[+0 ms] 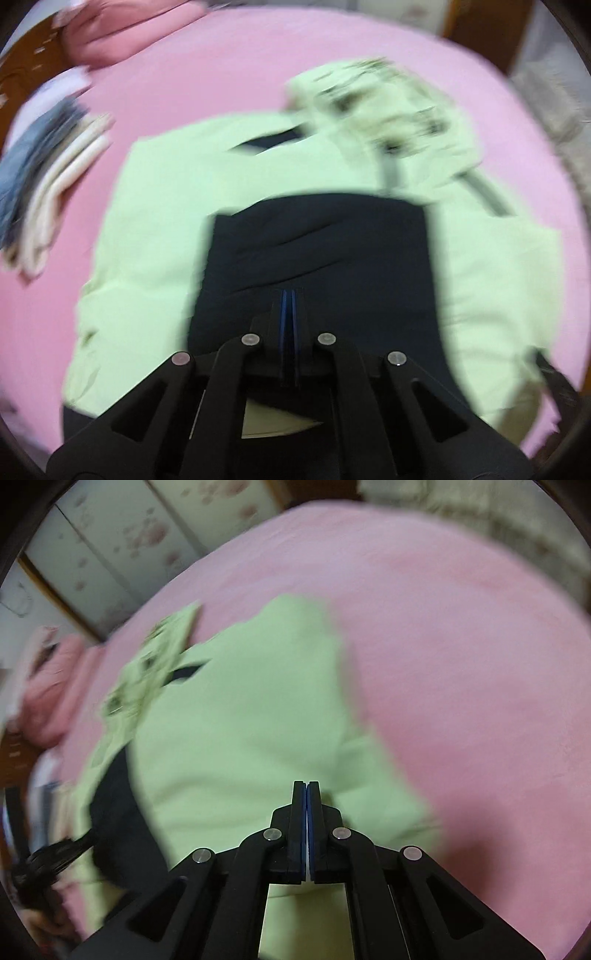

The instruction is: Fold large clothes

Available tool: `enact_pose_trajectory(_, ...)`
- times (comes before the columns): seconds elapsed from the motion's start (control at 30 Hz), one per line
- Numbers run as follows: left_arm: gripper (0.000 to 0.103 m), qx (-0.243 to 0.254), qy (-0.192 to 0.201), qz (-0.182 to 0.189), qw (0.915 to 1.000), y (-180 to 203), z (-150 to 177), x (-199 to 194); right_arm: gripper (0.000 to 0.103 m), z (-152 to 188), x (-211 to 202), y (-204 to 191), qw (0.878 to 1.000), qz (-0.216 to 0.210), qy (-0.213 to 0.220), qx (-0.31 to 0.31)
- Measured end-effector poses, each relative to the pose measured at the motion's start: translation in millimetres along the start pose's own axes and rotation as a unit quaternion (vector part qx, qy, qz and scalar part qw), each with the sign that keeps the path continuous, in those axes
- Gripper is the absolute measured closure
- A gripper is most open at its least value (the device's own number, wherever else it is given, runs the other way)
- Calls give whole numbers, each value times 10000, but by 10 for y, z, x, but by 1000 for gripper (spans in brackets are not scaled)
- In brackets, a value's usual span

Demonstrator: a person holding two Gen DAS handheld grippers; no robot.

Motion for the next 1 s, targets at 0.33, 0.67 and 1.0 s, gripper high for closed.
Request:
enact_pose_trajectory(0.33,102,334,-795,-404,9955,214,-544,768,103,-637,633,-1039,9873,-967,-959,-813)
enact_pose_trajectory(0.67,102,355,-583,-811,9944,-183,-901,942,103,-1327,541,-210,9972,-243,-369,-605)
enact_pose_trajectory(1.0,102,640,-225,-1107,9915,27,-861,592,103,-1419,13,385,9964,-50,613,577)
Point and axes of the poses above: each gripper's, at about its wrist camera, not at the fingertips, and x roughly the way its jaws point, y to its right, z to its underside, the point moved 5 cm from there along x, roughly the way its jaws point, and after that the axes turned 15 degrees about -y, right-handed, at the moved point
